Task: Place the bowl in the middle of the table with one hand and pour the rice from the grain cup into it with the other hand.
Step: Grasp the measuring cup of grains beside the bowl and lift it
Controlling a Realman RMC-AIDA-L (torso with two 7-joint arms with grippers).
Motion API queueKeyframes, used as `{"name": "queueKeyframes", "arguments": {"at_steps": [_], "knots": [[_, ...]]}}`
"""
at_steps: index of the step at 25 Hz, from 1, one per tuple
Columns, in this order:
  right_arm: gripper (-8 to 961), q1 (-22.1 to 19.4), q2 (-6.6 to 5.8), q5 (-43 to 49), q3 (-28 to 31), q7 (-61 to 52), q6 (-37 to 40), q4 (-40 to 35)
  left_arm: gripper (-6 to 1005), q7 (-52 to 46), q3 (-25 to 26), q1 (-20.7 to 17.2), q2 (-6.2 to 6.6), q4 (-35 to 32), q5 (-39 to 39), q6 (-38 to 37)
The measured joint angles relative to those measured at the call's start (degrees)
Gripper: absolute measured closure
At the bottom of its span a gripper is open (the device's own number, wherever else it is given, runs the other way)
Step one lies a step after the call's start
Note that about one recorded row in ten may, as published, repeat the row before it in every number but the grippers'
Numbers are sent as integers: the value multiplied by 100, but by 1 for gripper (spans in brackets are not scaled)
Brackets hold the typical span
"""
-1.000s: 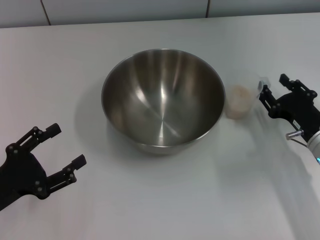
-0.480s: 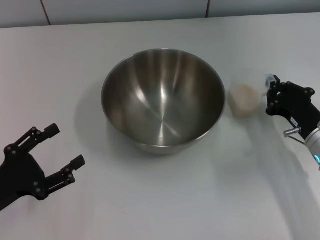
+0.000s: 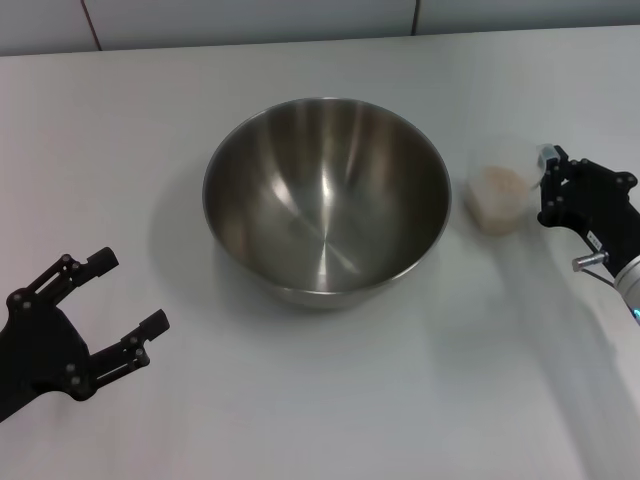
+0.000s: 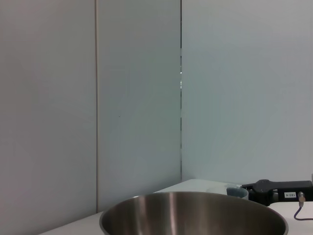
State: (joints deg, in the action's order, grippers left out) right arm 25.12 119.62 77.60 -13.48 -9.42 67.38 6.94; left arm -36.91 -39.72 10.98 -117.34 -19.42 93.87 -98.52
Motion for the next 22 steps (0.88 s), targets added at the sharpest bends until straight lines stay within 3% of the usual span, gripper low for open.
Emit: {"name": "queueKeyframes", "arguments": {"at_steps": [12,22], "knots": [[926,65,-35,0,457,-468,1512,-239,130,0,0,-9,-17,9,38,-1],[926,209,-44,0,528,-513,1727,-302,130,0,-5,-25,-17,9,44,-1]]}}
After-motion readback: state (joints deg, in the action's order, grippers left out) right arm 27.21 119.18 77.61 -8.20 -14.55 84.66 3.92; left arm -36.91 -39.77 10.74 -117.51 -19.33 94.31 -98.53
